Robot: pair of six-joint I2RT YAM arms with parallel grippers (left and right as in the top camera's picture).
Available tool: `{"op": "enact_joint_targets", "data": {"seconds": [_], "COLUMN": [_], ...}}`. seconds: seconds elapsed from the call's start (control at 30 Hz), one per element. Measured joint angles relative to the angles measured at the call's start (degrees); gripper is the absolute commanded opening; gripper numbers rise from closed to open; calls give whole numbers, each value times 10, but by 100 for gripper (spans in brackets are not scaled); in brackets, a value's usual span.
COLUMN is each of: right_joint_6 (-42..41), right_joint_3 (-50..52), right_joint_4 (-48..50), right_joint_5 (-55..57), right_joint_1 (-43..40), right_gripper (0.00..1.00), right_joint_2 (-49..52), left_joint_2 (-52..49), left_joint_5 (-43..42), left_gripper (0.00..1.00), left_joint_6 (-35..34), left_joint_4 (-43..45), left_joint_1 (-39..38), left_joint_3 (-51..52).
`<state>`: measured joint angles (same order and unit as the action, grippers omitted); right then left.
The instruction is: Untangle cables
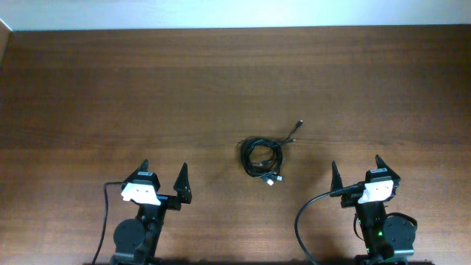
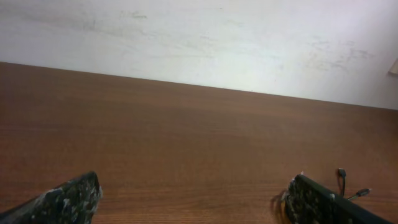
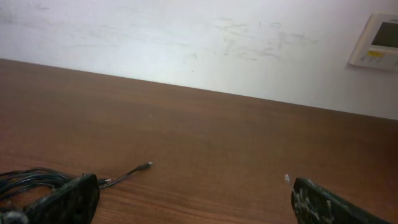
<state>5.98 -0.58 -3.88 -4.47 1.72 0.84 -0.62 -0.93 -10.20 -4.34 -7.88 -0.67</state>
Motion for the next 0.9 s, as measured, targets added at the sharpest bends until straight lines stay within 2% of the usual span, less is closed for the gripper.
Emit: {"op": "enact_joint_targets", "data": {"seconds": [0.1,0.23,0.37,0.43,0.5,0.6,0.63,0.73,0.77,0.83,0.9], "right_joint_6": [0,0,0,0,0,0,0,0,0,1,0], "right_joint_3": [0,0,0,0,0,0,0,0,0,0,0], "right_joint_4": [0,0,0,0,0,0,0,0,0,0,0], "right_joint_5": [0,0,0,0,2,2,2,2,2,2,2], "right_joint_1": [0,0,0,0,0,1,1,2,2,2,2], "right_gripper": [98,98,98,98,98,98,98,98,98,98,98], "right_joint_2": [0,0,0,0,0,0,0,0,0,1,1], "left_joint_2": [0,0,0,-3,-31,-113,-181,-323,-398,-493,-570], "left_joint_5": [-16,-87,-110,-113,-113,-120,-132,-163,-172,-187,-217], "left_gripper": [98,98,98,98,98,98,98,98,98,98,98], "left_joint_6": [0,-5,-51,-75,-91,-82,-66,-27,-11,4,12], "left_joint_4": [4,4,-119,-199,-259,-364,-400,-524,-580,-626,-632], "left_joint_1": [0,0,0,0,0,0,0,0,0,0,0], "left_joint_3": [0,-5,-77,-147,-276,-442,-526,-669,-730,-784,-800]}}
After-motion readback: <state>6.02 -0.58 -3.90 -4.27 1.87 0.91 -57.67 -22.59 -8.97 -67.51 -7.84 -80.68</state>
